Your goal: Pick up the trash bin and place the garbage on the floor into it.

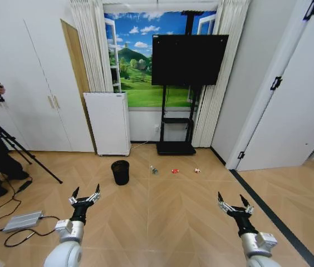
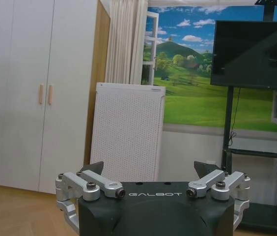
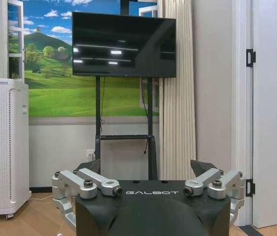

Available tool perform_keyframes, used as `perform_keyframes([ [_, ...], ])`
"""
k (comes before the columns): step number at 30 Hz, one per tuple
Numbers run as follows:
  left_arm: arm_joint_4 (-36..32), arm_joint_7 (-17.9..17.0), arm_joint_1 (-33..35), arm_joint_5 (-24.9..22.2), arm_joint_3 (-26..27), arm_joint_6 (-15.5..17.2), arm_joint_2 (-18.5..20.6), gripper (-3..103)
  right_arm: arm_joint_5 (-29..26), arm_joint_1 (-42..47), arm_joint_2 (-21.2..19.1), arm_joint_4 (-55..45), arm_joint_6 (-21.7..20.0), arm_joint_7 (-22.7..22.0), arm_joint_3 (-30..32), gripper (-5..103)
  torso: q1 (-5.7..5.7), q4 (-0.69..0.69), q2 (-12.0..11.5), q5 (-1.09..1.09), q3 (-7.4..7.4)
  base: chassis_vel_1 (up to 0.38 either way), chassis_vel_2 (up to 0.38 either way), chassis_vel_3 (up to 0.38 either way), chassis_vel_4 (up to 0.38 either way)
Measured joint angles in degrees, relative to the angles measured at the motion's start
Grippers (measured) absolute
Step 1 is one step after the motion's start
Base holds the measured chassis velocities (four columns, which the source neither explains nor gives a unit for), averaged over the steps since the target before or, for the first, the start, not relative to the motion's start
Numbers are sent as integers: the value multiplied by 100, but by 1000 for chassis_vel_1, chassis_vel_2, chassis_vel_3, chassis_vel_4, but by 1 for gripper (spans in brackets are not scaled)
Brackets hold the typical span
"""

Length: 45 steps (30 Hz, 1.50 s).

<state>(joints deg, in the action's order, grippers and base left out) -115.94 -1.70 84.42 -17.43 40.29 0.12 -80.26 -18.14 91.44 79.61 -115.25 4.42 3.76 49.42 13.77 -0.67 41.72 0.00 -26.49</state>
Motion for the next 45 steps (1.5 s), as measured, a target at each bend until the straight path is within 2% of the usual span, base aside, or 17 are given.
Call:
perform_keyframes([
  [26, 72, 40, -41, 105, -72, -34, -95, 100, 38, -169, -18, 284, 51, 149, -9, 100, -1, 0, 1, 1, 0, -12, 10, 8, -11],
  [45, 186, 52, -107, 131, -97, -10, -108, 100, 31, -295, -39, 448, 53, 138, -10, 100, 1, 0, 0, -1, 0, -219, 219, 219, -224],
])
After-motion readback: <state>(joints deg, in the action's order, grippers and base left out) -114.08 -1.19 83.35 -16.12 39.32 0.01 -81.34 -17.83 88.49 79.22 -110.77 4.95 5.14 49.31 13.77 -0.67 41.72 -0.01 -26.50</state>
